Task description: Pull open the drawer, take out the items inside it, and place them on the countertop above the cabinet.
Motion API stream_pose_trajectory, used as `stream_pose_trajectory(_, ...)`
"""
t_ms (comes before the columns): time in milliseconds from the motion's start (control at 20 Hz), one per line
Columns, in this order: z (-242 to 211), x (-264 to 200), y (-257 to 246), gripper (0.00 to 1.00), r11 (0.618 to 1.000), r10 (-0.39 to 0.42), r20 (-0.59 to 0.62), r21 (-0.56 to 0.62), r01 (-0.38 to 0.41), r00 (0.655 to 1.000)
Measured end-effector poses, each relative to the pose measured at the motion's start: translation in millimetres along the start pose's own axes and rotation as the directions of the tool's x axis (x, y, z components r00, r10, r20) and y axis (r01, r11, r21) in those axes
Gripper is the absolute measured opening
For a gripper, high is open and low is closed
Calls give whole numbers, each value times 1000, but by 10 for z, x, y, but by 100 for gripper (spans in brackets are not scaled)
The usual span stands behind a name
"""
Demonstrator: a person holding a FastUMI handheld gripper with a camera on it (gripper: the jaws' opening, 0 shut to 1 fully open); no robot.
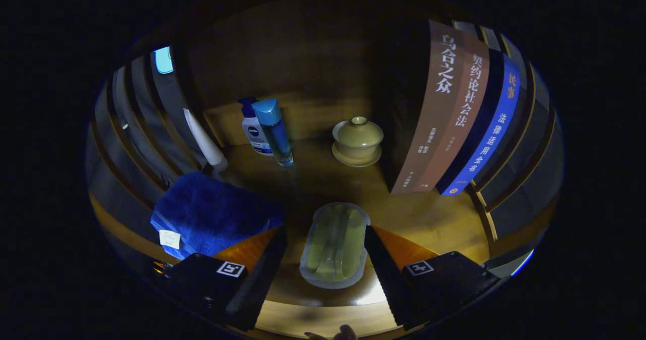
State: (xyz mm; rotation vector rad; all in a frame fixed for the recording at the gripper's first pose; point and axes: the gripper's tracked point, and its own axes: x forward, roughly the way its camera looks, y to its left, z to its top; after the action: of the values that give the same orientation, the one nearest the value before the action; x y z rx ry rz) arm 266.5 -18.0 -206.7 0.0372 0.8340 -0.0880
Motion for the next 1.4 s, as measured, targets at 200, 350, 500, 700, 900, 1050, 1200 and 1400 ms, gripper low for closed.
stream_pose_trajectory(200,-175,-434,45,99,1000,16,104,14,-17,994)
stream_pose_trajectory(350,-360,-889,96,99,1000,27,214,-19,-24,976)
stream_pose_trajectory(500,-495,-1416,157,100,998,54,348,-41,-42,936)
stream_pose_trajectory(700,-873,-2036,136,99,996,86,486,-31,-81,870)
stream_pose_trajectory(900,-1459,-2391,41,99,996,87,569,-22,-90,817)
stream_pose_trajectory(1050,-1970,-2416,-42,99,997,71,578,-32,-64,813)
stream_pose_trajectory(1200,-2471,-2289,-87,99,998,66,544,-21,-65,837)
stream_pose_trajectory(1400,-2823,-1973,-121,99,998,48,506,0,-56,861)
